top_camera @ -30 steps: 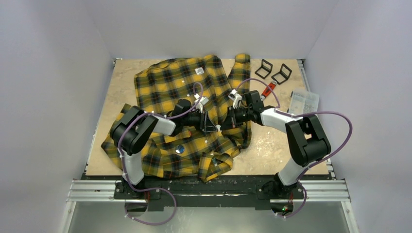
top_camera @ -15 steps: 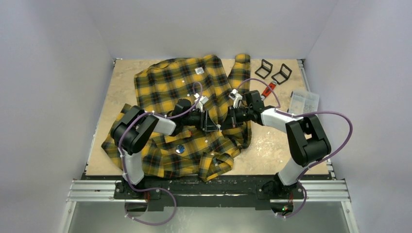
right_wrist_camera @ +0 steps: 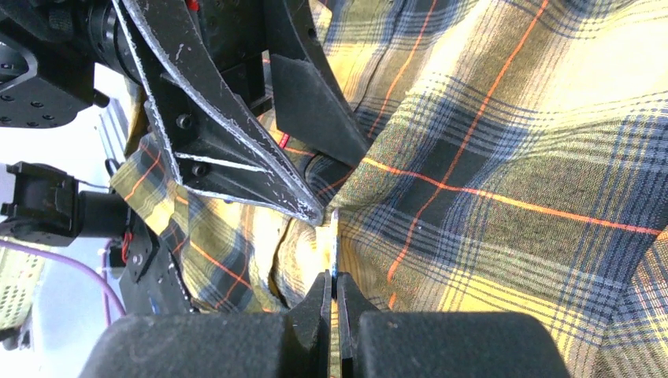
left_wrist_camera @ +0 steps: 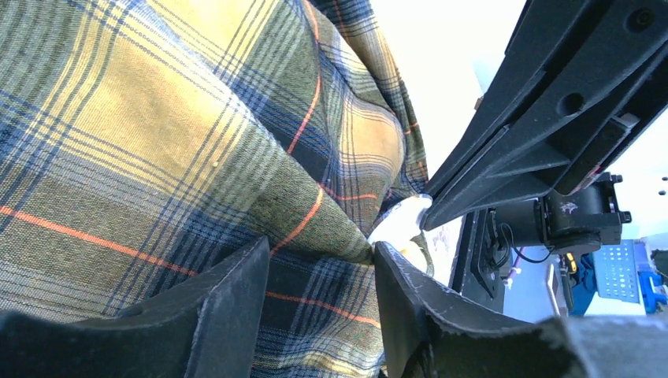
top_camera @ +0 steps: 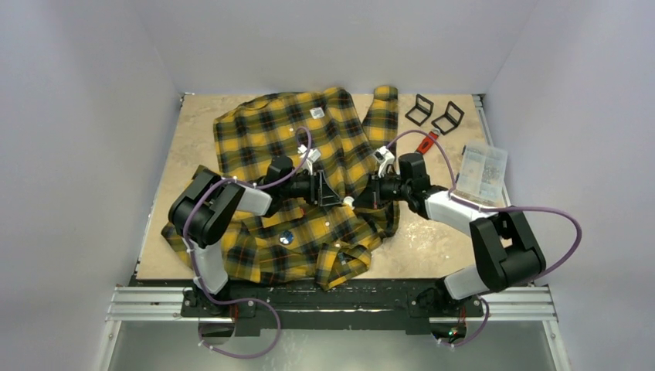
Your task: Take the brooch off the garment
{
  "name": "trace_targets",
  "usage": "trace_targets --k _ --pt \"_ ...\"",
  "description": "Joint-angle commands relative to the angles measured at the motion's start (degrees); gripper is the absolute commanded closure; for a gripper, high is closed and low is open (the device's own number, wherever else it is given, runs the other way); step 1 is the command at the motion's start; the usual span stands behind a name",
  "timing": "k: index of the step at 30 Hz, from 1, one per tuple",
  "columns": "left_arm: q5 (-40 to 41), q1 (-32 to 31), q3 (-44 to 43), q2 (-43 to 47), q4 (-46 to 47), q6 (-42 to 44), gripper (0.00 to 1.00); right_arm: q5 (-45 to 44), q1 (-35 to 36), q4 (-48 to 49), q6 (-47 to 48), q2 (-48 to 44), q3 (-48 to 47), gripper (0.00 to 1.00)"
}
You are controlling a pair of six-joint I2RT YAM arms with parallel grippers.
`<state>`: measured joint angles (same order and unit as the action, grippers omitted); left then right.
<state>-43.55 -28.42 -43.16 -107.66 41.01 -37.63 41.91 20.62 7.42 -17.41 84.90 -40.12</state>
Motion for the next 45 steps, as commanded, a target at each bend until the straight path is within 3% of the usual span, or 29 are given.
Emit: trace_targets --k 1,10,22,35,45 --pt "-2.05 -0.14 0.96 2.68 1.59 2.27 0.52 -4.56 0.05 8.94 -2.16 -3.10 2.55 1.00" --pt "-5.49 -1.34 0.79 1.87 4.33 1.05 0.60 -8.36 0.64 11.76 -1.75 -4.62 4.84 1.00" --pt "-7.38 -3.00 -1.03 -0.07 5.36 0.91 0.99 -16.83 5.70 20.71 -2.05 -8.09 8.43 1.00" --pt "-9.29 -4.25 -1.58 -0.36 4.96 1.36 1.00 -18.81 6.82 26.44 -4.11 -4.90 8.91 1.00" --pt "-6.90 -2.65 -0.96 0.87 2.64 2.77 1.00 -17.06 6.75 22.22 -2.39 -7.39 8.92 1.00"
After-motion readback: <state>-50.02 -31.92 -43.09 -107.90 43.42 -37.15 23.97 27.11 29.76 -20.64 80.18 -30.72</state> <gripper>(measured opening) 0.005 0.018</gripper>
